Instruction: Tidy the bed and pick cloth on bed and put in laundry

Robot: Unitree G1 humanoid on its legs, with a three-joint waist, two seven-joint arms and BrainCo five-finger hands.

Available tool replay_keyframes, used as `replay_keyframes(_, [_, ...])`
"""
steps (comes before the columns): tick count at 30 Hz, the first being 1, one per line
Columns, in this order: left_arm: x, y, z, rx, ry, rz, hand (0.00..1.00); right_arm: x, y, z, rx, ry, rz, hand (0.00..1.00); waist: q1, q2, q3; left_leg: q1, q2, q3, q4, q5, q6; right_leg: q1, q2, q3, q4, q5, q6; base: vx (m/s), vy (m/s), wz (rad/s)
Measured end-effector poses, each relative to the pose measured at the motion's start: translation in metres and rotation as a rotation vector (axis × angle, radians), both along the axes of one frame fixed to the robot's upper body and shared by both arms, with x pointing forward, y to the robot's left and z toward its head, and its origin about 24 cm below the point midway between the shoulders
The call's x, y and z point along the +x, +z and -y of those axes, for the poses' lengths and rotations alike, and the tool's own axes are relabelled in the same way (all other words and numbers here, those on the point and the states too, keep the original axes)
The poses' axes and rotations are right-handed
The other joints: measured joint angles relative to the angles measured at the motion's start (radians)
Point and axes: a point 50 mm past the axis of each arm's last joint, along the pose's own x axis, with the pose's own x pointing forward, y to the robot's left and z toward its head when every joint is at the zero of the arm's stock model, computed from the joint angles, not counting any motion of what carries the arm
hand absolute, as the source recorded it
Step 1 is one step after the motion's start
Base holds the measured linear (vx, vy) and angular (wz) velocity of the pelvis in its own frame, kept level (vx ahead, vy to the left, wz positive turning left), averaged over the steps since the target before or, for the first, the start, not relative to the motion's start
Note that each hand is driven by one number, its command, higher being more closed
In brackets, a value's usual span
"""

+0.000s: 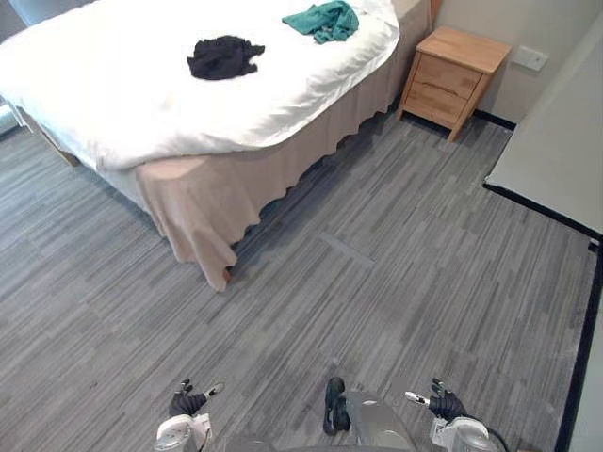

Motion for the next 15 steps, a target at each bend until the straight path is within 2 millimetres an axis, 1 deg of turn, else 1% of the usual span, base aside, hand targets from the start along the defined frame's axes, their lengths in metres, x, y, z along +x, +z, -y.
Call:
replay_keyframes(1, [0.003, 0.000, 0.006, -0.014, 0.002, 0.018, 0.00, 0.007, 0.004, 0.002, -0.012, 0.005, 0.028, 0.00, 0.010, 0.001, 0.011, -0.054, -0.020, 0.080, -0.075, -0.001, 0.011, 0.046, 0.005, 0.006, -0.042, -0.003, 0.005, 0.39, -0.131, -0.21])
replay_keyframes(2, [0.004, 0.000, 0.011, -0.025, 0.008, 0.028, 0.00, 0.011, 0.008, 0.004, -0.023, 0.011, 0.054, 0.00, 0.018, 0.007, 0.016, -0.081, -0.029, 0.152, -0.148, 0.009, 0.025, 0.074, 0.007, 0.010, -0.066, -0.010, 0.011, 0.50, -0.131, -0.22])
replay_keyframes(3, [0.004, 0.000, 0.013, -0.029, 0.017, 0.033, 0.00, 0.012, 0.011, 0.006, -0.033, 0.017, 0.072, 0.00, 0.021, 0.012, 0.016, -0.094, -0.044, 0.291, -0.298, 0.060, 0.052, 0.106, 0.011, 0.009, -0.090, -0.034, 0.014, 0.59, -0.113, 0.07])
replay_keyframes(4, [0.004, 0.000, 0.013, -0.021, 0.011, 0.031, 0.00, 0.010, 0.011, 0.008, -0.038, 0.023, 0.072, 0.00, 0.020, 0.029, 0.009, -0.083, -0.056, 0.478, -0.476, 0.191, 0.115, 0.149, 0.027, -0.013, -0.090, -0.082, 0.023, 0.71, -0.102, 0.47])
replay_keyframes(5, [0.004, 0.000, 0.013, -0.013, 0.002, 0.028, 0.00, 0.000, 0.008, 0.010, -0.042, 0.014, 0.046, 0.00, 0.014, 0.038, 0.003, -0.063, -0.066, 0.591, -0.547, 0.262, 0.197, 0.192, 0.046, -0.041, -0.083, -0.129, 0.037, 0.61, -0.071, 0.67])
replay_keyframes(6, [0.004, 0.000, 0.012, -0.009, 0.000, 0.027, 0.00, -0.003, 0.007, 0.010, -0.042, 0.011, 0.037, 0.00, 0.012, 0.037, 0.001, -0.047, -0.082, 0.632, -0.567, 0.235, 0.263, 0.213, 0.052, -0.054, -0.076, -0.153, 0.053, 0.44, -0.024, 0.87])
replay_keyframes(7, [0.003, -0.001, 0.011, -0.007, 0.002, 0.011, 0.00, -0.006, 0.006, 0.009, -0.042, 0.011, 0.025, 0.00, 0.000, 0.026, -0.018, -0.023, -0.113, 0.653, -0.599, 0.139, 0.362, 0.214, 0.058, -0.075, -0.022, -0.197, 0.088, 0.55, -0.038, 1.15])
replay_keyframes(8, [0.005, -0.001, 0.012, -0.007, -0.002, -0.006, 0.00, -0.003, 0.006, 0.007, -0.043, 0.024, 0.026, 0.00, -0.020, -0.001, -0.035, -0.020, -0.154, 0.620, -0.626, 0.108, 0.371, 0.171, 0.027, -0.096, 0.096, -0.224, 0.122, 0.55, -0.028, 1.18])
replay_keyframes(9, [0.007, -0.001, 0.014, -0.009, -0.015, -0.005, 0.00, -0.001, 0.006, 0.007, -0.047, 0.039, 0.026, 0.00, -0.019, -0.012, -0.040, -0.015, -0.171, 0.608, -0.653, 0.112, 0.352, 0.125, 0.003, -0.099, 0.194, -0.230, 0.136, 0.64, -0.006, 1.00])
replay_keyframes(10, [0.011, -0.001, 0.016, -0.005, -0.043, -0.006, 0.00, 0.005, 0.008, 0.006, -0.059, 0.070, 0.029, 0.00, -0.015, -0.025, -0.039, 0.007, -0.201, 0.569, -0.702, 0.123, 0.321, 0.018, -0.039, -0.099, 0.441, -0.212, 0.216, 0.40, 0.033, 0.61])
replay_keyframes(11, [0.012, -0.001, 0.016, -0.003, -0.046, -0.011, 0.00, 0.011, 0.009, 0.004, -0.060, 0.083, 0.036, 0.00, -0.019, -0.033, -0.035, 0.024, -0.211, 0.544, -0.712, 0.130, 0.303, -0.035, -0.072, -0.096, 0.567, -0.188, 0.259, 0.49, 0.032, 0.92])
replay_keyframes(12, [0.012, -0.002, 0.016, 0.000, -0.060, -0.026, 0.00, 0.011, 0.006, 0.001, -0.050, 0.087, 0.023, 0.00, -0.024, -0.043, -0.032, 0.067, -0.227, 0.498, -0.717, 0.122, 0.282, -0.079, -0.119, -0.104, 0.702, -0.209, 0.248, 0.49, -0.012, 1.26])
replay_keyframes(13, [0.011, -0.002, 0.017, 0.009, -0.091, -0.035, 0.00, 0.008, 0.003, -0.005, -0.045, 0.109, 0.006, 0.00, -0.023, -0.038, -0.028, 0.140, -0.227, 0.443, -0.732, 0.114, 0.261, -0.091, -0.155, -0.093, 0.713, -0.245, 0.230, 0.52, -0.041, 1.23])
replay_keyframes(14, [0.010, -0.002, 0.016, 0.014, -0.094, -0.036, 0.00, 0.008, 0.002, -0.009, -0.044, 0.128, 0.001, 0.00, -0.022, -0.034, -0.027, 0.172, -0.221, 0.419, -0.742, 0.113, 0.249, -0.099, -0.163, -0.084, 0.694, -0.258, 0.223, 0.48, -0.117, 1.26])
replay_keyframes(15, [0.011, -0.001, 0.013, 0.024, -0.103, -0.034, 0.00, 0.008, 0.000, -0.016, -0.035, 0.153, -0.002, 0.00, -0.024, -0.016, -0.024, 0.216, -0.199, 0.357, -0.765, 0.113, 0.223, -0.125, -0.165, -0.053, 0.618, -0.266, 0.216, 0.42, -0.211, 1.34])
